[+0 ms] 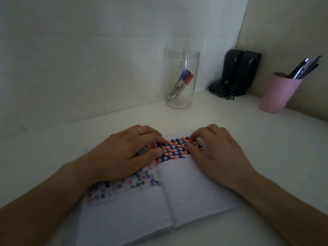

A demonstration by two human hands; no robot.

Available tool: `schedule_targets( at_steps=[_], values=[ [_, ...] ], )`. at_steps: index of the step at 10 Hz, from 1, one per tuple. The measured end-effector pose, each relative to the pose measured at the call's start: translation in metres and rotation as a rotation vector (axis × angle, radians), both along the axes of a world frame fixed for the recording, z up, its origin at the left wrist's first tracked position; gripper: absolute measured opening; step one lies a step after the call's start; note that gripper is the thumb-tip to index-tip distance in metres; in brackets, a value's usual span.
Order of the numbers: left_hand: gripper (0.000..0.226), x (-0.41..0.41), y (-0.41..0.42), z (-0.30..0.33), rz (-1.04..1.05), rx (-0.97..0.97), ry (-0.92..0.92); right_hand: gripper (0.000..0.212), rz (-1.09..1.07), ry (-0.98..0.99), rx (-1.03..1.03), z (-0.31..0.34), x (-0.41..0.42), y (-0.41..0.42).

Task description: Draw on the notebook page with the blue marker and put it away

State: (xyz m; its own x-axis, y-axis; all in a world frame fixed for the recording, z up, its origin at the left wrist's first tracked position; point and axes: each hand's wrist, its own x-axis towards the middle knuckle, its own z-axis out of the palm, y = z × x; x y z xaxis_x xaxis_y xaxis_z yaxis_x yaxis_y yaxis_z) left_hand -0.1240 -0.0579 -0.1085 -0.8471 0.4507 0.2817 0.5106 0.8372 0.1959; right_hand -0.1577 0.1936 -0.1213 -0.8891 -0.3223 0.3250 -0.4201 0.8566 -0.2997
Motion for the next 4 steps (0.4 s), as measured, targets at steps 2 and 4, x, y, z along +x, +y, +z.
schedule_targets(
  at_steps=[2,4],
  values=[
    [0.048,0.002,0.001,0.002,0.011,-0.003,-0.02,0.034,-0.003,-0.022,-0.002,0.006,0.004,-0.001],
    [0.05,0.003,0.002,0.004,0.014,0.006,-0.038,0.033,-0.039,-0.014,-0.101,0.014,0.003,-0.001]
  ],
)
